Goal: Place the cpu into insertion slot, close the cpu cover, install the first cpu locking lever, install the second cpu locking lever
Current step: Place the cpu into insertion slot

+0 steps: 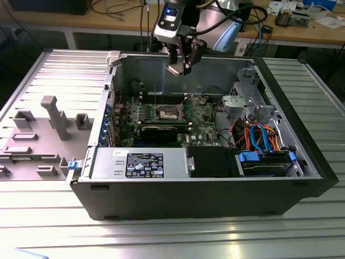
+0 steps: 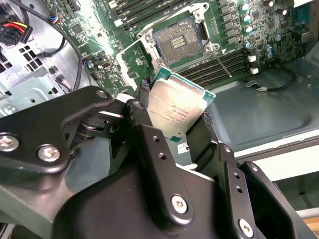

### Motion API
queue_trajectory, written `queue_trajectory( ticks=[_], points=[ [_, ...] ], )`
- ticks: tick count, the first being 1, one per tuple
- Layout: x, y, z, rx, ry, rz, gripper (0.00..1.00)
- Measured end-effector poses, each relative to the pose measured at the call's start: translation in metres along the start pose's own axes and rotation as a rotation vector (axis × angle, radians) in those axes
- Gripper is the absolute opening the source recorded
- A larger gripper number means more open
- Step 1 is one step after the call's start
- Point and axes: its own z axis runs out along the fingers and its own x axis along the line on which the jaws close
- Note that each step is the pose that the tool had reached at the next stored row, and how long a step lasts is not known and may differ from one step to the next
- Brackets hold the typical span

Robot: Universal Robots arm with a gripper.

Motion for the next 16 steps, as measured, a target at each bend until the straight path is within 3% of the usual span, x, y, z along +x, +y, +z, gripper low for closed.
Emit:
queue_trajectory(
  ticks=[4,10,14,16],
  points=[
    [0.0002,-0.0003,0.0003,0.0001,-0.0044,0.039,0.55],
    [0.0003,-0.0004,0.0004,-0.0003,-0.0058,0.056,0.55],
    [0.0003,-0.0005,0.0015,-0.0018,-0.0144,0.152,0.55],
    [0.0003,-0.0006,0.0021,-0.0022,-0.0168,0.178,0.55]
  ],
)
